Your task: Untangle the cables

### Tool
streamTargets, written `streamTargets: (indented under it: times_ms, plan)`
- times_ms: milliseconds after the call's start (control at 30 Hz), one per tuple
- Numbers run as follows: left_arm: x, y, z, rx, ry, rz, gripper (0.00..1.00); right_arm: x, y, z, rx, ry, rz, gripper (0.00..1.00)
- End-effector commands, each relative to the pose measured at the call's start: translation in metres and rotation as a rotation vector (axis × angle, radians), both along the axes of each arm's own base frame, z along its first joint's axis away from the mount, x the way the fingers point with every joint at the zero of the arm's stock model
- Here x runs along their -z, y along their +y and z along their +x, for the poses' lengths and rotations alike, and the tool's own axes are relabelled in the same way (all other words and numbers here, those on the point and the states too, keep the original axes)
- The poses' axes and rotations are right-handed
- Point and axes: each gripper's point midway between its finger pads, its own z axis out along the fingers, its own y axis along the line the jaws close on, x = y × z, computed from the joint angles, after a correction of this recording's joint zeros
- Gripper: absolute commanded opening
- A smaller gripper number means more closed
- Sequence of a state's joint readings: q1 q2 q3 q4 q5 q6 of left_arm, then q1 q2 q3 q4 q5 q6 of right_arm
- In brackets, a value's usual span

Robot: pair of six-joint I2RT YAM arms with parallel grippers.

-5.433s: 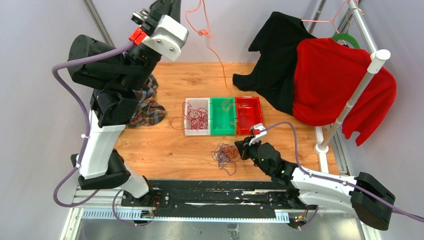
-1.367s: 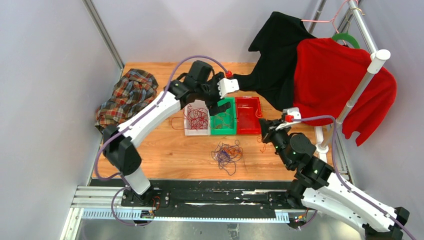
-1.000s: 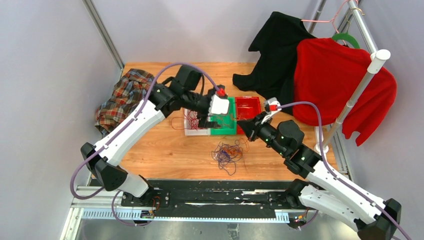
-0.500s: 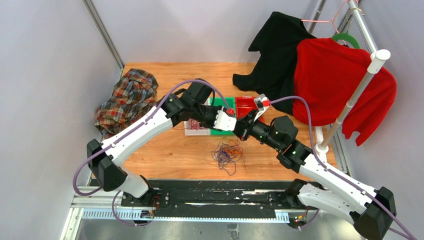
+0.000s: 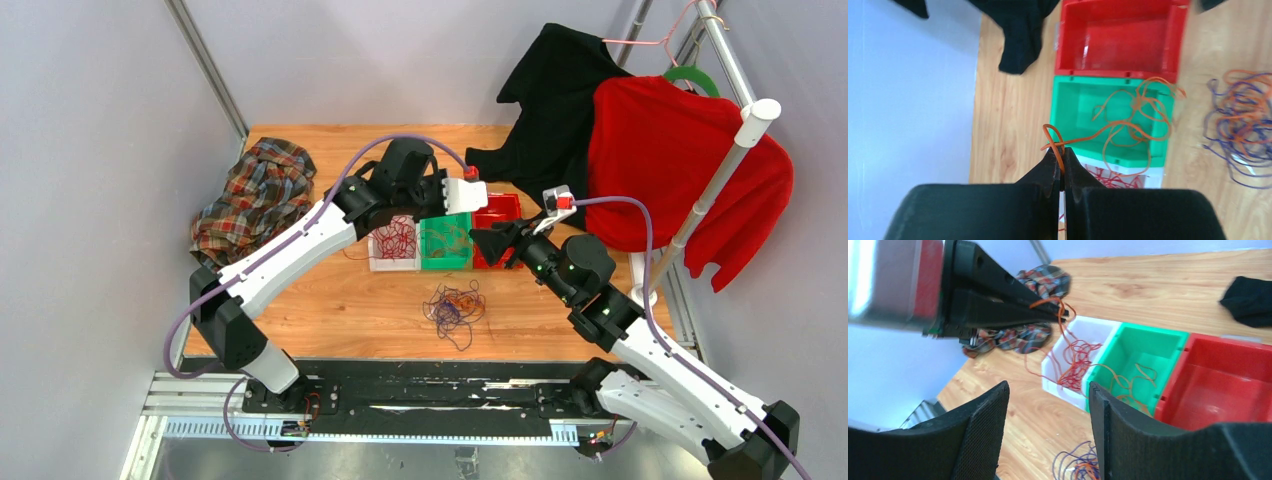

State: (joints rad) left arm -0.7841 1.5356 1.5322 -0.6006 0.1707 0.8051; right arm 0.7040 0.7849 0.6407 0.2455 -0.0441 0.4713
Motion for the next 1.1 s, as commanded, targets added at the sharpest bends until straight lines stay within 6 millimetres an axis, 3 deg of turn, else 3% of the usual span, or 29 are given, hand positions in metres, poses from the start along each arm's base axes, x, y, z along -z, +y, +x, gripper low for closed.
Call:
streamTargets:
  times_ms: [0,200,467,767,1067]
  plan:
    - [-0.013,0.013,0.043,-0.18,-0.049,-0.034,0.01,0.011,-0.033,0.014,0.17,0.011,-0.08,0.6]
    - [-0.013,0.012,0.058,-0.195,-0.089,-0.046,0.01,0.027,-0.05,0.015,0.245,0.038,-0.129,0.61]
    - [-0.002,0.01,0.085,-0.243,-0.155,-0.005,0.01,0.037,-0.058,0.011,0.262,0.051,-0.152,0.6]
    - [-0.043,0.023,0.136,-0.324,-0.242,-0.083,0.01,0.042,-0.062,0.012,0.281,0.061,-0.167,0.59]
    - [0.009,0.016,0.112,-0.252,-0.166,-0.025,0.0,0.052,-0.062,0.014,0.291,0.079,-0.175,0.59]
